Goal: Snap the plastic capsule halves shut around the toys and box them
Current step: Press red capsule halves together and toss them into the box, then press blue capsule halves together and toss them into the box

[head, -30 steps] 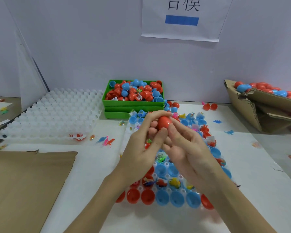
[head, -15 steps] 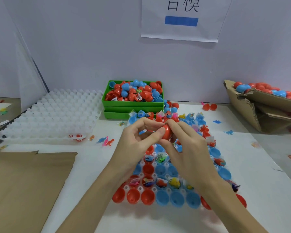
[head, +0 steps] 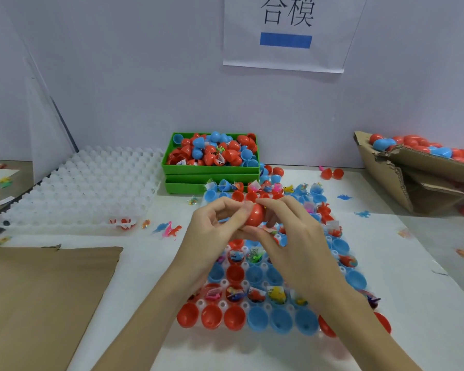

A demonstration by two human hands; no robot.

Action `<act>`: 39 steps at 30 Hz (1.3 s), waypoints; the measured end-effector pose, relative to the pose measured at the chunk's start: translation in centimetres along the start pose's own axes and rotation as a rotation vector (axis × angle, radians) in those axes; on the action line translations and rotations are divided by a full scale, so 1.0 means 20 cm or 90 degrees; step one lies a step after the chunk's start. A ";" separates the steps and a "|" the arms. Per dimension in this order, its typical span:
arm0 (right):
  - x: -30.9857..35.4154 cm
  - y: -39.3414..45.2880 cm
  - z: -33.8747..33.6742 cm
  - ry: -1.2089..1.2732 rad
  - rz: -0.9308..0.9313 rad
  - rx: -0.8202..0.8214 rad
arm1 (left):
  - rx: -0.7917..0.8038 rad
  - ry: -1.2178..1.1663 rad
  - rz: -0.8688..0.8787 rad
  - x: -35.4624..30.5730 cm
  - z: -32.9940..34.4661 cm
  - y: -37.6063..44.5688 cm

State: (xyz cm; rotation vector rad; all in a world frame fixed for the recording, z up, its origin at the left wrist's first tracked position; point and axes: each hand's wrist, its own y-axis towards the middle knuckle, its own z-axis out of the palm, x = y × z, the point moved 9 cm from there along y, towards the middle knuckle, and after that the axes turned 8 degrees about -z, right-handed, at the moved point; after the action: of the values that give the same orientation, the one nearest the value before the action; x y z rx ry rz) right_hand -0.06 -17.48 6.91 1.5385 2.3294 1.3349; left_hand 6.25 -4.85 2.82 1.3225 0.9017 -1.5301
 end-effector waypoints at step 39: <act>-0.93 0.12 -0.37 0.793 0.517 -0.245 | -0.138 0.479 0.088 0.09 -0.33 0.21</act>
State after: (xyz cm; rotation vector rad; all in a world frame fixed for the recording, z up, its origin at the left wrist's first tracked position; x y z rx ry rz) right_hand 7.74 -36.05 5.79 1.8247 1.4008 3.4433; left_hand 12.40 -0.35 0.00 1.7809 1.3522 -0.7825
